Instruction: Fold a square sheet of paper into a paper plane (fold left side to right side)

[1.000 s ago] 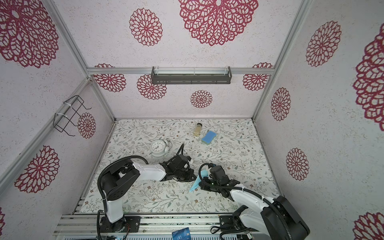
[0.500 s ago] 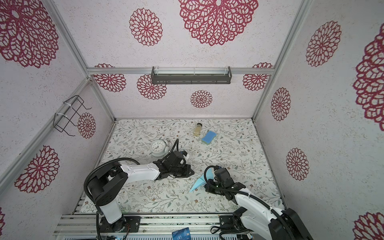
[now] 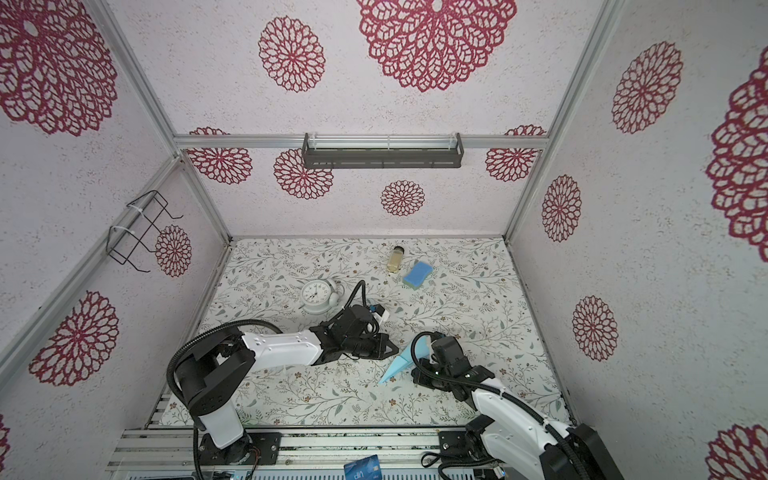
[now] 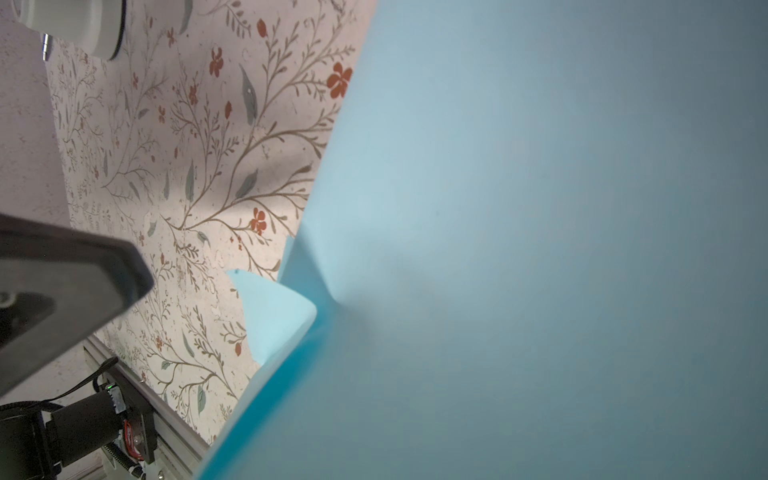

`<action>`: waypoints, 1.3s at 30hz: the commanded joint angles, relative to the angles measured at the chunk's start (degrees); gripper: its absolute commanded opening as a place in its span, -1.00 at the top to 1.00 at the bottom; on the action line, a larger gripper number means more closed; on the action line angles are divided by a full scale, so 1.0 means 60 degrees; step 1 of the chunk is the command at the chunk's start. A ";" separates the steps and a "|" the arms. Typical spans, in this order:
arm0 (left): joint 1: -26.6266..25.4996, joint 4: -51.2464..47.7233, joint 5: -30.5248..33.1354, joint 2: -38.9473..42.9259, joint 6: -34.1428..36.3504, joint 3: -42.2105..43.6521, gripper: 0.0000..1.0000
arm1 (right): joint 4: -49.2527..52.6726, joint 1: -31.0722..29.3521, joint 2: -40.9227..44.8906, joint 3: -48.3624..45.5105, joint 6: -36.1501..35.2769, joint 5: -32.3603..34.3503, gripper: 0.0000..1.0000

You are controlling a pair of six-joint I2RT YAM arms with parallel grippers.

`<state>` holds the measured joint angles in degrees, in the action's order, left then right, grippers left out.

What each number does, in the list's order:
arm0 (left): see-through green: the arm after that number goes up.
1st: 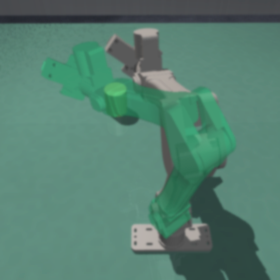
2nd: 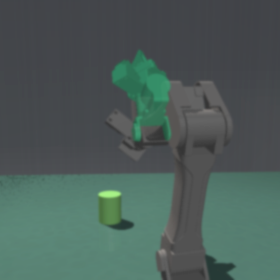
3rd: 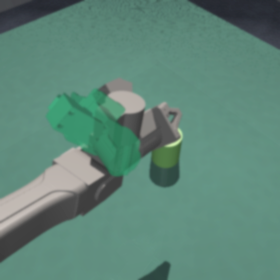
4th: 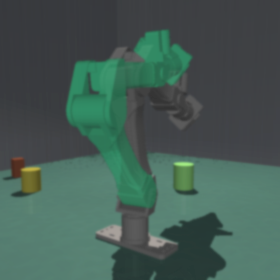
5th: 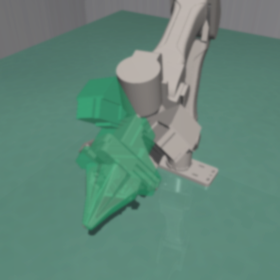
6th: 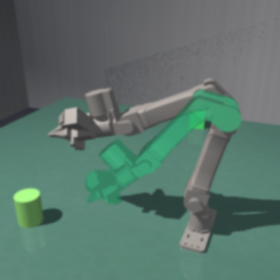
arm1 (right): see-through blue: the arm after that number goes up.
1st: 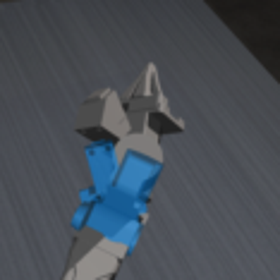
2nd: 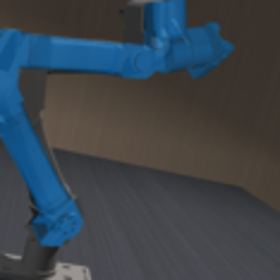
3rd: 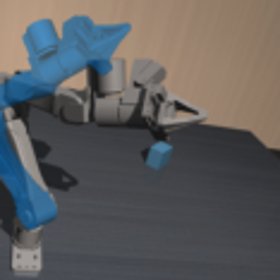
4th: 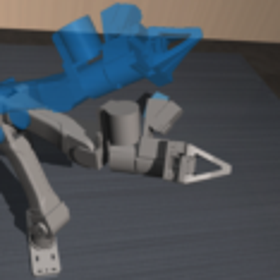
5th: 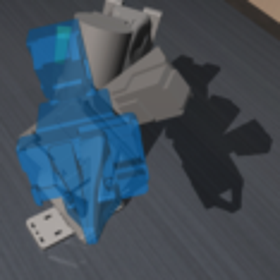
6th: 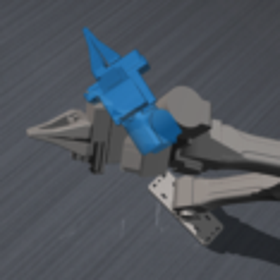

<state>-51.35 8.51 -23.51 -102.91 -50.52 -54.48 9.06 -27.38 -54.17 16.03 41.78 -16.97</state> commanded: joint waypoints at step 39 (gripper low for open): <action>-0.0435 0.0624 -0.0354 -0.1955 -0.0087 -0.0039 1.00 | -0.1226 0.0123 -0.0591 0.0588 0.0145 -0.0542 1.00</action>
<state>-53.60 11.79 -25.71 -113.54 -50.81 -55.53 4.16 -27.07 -57.19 18.22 42.52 -21.21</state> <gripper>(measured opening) 0.040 0.050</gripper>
